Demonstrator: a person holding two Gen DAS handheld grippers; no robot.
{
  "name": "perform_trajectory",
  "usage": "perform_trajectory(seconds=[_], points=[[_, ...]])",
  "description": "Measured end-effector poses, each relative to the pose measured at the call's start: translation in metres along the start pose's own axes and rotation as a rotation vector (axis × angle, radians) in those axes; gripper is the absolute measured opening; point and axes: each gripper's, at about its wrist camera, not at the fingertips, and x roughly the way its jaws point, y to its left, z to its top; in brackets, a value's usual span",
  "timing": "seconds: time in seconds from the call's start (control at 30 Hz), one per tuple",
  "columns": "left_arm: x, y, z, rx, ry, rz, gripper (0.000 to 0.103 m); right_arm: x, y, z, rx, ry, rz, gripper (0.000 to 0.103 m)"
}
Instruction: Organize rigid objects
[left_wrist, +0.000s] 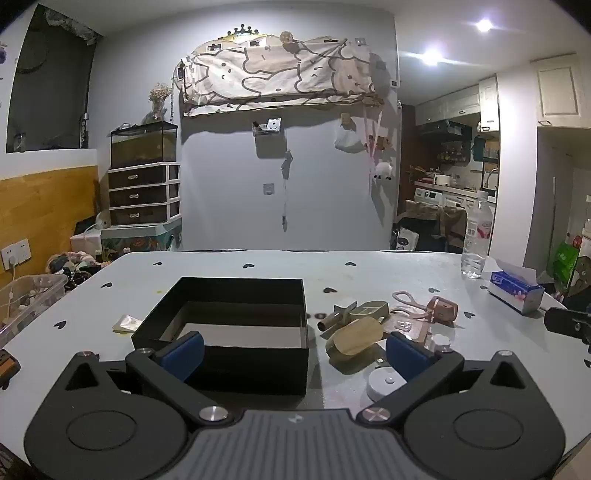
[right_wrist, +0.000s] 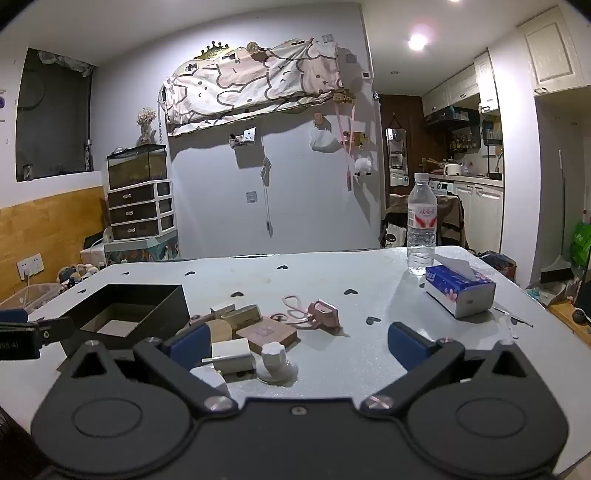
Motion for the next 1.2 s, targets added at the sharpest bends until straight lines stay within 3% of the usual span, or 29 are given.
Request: perform_trajectory(seconds=[1.2], points=[[-0.0027,-0.0048,0.005,-0.006,-0.006,-0.01,0.103,-0.0027,-0.0004,0.0003,0.004,-0.005,0.002,0.103]])
